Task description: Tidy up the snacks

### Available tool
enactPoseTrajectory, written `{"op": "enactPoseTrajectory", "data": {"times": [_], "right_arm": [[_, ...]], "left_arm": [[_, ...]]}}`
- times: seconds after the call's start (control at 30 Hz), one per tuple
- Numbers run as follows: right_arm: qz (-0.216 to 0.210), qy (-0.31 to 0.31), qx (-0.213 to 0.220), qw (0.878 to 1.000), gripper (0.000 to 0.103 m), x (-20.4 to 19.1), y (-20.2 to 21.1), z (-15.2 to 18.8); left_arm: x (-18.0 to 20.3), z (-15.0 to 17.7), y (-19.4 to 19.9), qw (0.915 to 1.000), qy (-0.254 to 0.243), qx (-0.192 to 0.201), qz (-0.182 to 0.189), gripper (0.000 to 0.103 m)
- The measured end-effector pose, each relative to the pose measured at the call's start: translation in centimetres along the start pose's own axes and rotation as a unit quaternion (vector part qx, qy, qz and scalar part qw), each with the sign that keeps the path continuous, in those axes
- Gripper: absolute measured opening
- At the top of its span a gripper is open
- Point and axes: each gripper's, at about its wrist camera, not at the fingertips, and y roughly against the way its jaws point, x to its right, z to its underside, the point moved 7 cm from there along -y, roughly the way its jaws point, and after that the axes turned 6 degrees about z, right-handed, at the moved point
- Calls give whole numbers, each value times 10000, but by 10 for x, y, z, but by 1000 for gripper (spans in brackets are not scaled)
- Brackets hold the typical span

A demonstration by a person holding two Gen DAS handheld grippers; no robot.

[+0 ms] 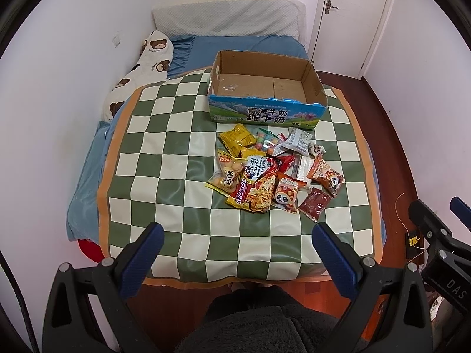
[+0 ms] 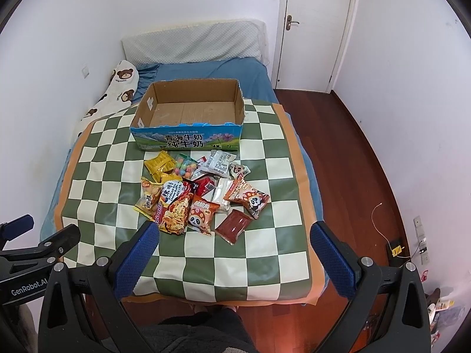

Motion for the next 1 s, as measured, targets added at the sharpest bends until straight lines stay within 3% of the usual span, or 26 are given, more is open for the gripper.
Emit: {"op": "enactPoseTrajectory", "data": {"times": [1.0], "right_arm": [[5, -79, 109, 9999, 103, 11, 12, -9]], "left_arm": [[6, -4, 0, 10000, -18, 55, -1, 103]]}}
